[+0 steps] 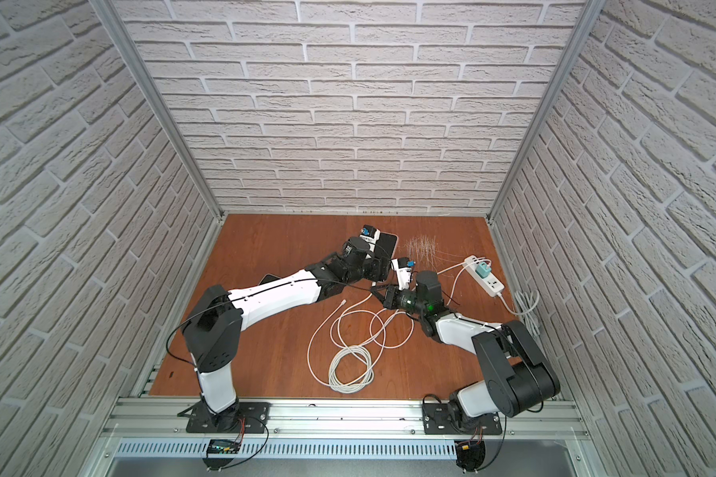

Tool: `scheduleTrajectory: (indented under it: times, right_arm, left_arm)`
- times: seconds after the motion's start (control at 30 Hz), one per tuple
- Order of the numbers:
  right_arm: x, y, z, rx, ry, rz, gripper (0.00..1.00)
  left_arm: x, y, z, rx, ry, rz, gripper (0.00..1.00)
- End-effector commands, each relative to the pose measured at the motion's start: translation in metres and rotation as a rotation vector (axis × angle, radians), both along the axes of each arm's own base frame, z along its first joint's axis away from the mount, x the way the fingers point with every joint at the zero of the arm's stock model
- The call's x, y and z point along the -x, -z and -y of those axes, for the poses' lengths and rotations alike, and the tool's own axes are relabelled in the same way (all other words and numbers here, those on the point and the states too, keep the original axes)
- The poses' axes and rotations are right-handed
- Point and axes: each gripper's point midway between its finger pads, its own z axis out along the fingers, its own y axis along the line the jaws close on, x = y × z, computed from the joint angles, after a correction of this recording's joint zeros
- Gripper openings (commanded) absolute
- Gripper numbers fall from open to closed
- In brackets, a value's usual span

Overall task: Plug the charging cable into the phone
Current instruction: Insert the charging cable into the phone.

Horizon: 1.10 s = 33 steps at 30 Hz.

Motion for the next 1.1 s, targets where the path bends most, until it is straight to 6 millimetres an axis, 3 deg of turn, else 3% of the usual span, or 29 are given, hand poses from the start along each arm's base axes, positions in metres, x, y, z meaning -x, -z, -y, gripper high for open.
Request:
scheduleTrajectory:
  times: [0.0, 0.6, 0.77, 1.07]
  right_arm:
    - [-0.041, -0.067, 0.017, -0.072, 0.152, 0.267, 0.03]
    - [-0.043, -0.072, 0.018, -0.087, 0.147, 0.273, 0.03]
    - [-0.036, -0.073, 0.015, -0.066, 0.111, 0.287, 0.03]
    - [-0.017, -0.081, 0.018, -0.037, 0.079, 0.331, 0.03]
  left_arm:
    - [0.092, 0.048, 0.039, -0.061, 0.274, -0.212, 0.00]
    - [0.103, 0.052, 0.046, -0.067, 0.291, -0.219, 0.00]
    - [0.101, 0.043, 0.046, -0.053, 0.287, -0.200, 0.00]
    - [0.100, 0.004, 0.043, 0.029, 0.250, -0.184, 0.00]
